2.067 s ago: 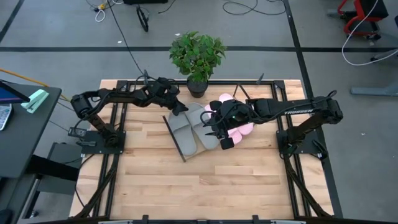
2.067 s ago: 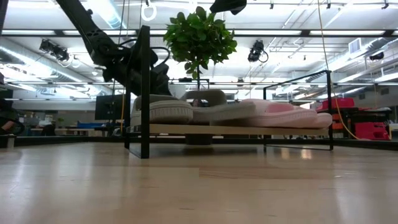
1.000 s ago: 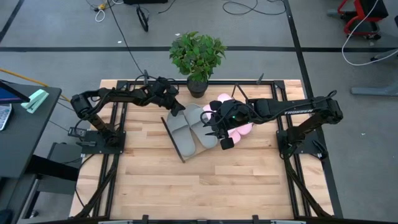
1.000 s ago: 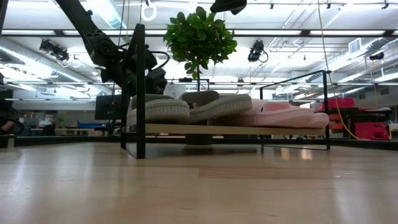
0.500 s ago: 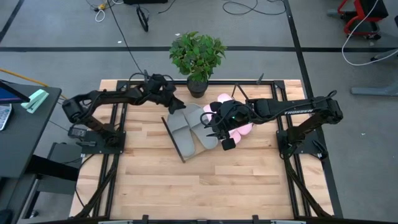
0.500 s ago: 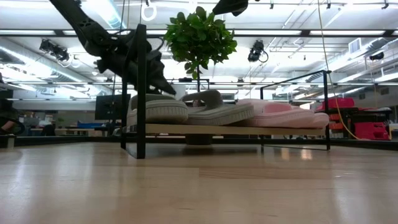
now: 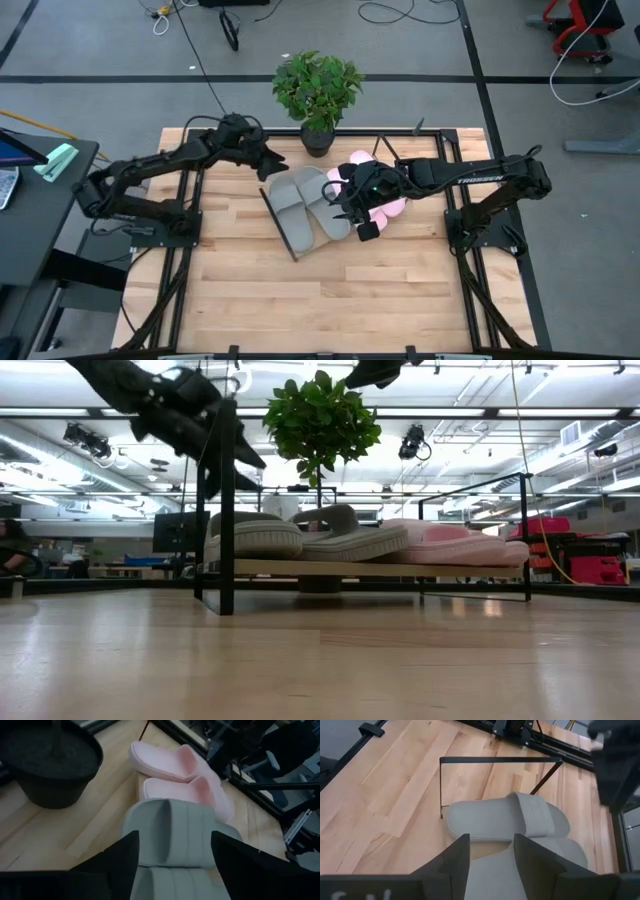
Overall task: Pick and place slides into the shelf
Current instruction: Return to Home Position
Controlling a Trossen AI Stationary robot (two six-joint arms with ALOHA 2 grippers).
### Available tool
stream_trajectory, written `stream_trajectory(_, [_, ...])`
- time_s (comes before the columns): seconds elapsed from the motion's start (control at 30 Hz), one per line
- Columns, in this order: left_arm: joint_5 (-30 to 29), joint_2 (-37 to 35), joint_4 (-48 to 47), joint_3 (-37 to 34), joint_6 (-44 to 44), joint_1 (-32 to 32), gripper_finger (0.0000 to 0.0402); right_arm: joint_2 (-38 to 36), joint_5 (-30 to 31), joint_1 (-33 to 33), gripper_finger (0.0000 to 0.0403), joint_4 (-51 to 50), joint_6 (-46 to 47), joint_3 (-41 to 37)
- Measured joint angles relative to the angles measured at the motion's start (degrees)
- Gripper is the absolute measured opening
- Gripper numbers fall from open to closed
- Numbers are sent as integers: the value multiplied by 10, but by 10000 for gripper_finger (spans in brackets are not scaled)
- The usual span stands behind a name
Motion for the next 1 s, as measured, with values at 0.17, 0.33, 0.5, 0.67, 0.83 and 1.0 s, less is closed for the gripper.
stream_trajectory(0.17, [-10, -79, -45, 0, 10, -11, 219, 0, 1, -15, 158, -2, 16, 0])
stream_trajectory(0.33, [-19, -162, -66, 0, 1, -44, 190, 0, 1, -22, 158, -3, 19, 0])
stream_trajectory(0.5, [-121, -236, -123, 0, 33, -104, 162, 0, 17, -25, 154, -8, 18, 0])
stream_trajectory(0.67, [-229, -278, -166, -2, 45, -178, 131, 0, 40, -24, 130, -29, 18, 0])
stream_trajectory(0.83, [-293, -297, -163, -24, 45, -250, 102, 0, 44, -24, 91, -47, 18, 0])
stream_trajectory(1.0, [-367, -305, -164, -53, 30, -304, 79, 0, 46, -24, 52, -69, 18, 0])
